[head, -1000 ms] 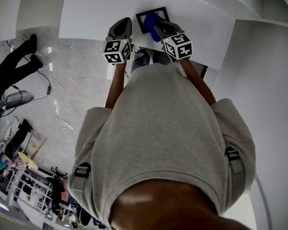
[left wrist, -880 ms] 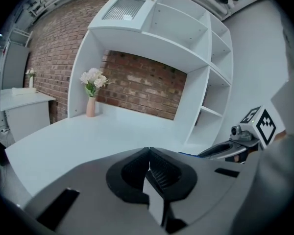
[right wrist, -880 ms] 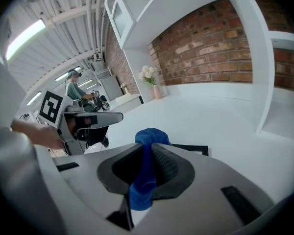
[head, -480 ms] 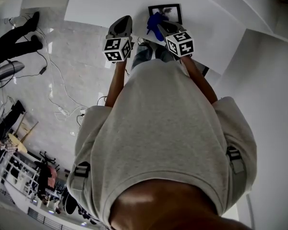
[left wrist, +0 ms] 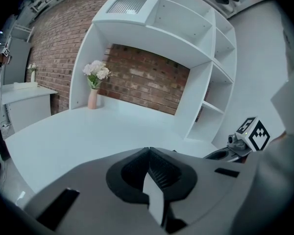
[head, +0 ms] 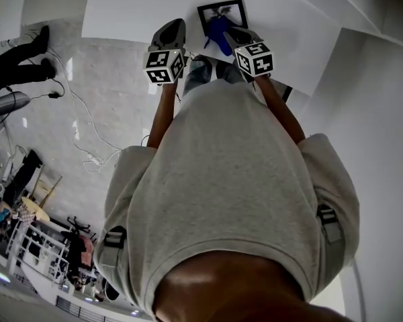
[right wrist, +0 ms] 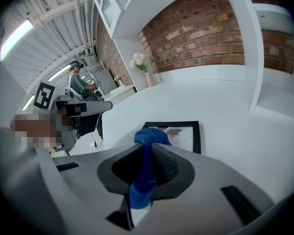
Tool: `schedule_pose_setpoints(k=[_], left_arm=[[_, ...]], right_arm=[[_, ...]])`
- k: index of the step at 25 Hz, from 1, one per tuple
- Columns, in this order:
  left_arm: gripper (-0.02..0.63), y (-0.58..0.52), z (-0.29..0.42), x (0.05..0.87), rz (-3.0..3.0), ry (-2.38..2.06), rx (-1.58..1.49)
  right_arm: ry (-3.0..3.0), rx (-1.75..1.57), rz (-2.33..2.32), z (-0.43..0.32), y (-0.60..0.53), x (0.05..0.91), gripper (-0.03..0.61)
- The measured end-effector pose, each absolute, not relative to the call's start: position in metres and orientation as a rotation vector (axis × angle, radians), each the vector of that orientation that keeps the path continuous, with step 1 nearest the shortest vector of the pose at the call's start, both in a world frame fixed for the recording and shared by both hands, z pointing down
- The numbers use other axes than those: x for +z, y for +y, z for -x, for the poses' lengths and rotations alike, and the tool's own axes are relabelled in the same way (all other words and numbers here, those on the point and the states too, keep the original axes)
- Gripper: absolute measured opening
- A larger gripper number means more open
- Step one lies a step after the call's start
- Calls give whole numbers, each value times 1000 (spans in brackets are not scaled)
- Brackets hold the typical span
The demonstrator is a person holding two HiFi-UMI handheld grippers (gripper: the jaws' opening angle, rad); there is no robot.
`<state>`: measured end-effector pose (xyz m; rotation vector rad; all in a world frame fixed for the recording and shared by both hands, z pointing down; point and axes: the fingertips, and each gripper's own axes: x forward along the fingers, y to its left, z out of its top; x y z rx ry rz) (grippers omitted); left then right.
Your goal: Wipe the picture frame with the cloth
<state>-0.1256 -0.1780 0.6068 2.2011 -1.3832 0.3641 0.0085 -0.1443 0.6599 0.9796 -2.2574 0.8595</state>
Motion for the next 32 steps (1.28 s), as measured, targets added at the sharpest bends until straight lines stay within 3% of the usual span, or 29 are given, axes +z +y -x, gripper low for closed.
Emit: schedule_pose_setpoints(k=[20,32], left_arm=[[17,-204,33,604,-2358,-1178,388],[17,-228,38,584,-2404,-1245,349]], right_arm=[[-2130,934,-1330,-125,-149,663,66],[-2213,847,-1366,-124,-181,642,66]])
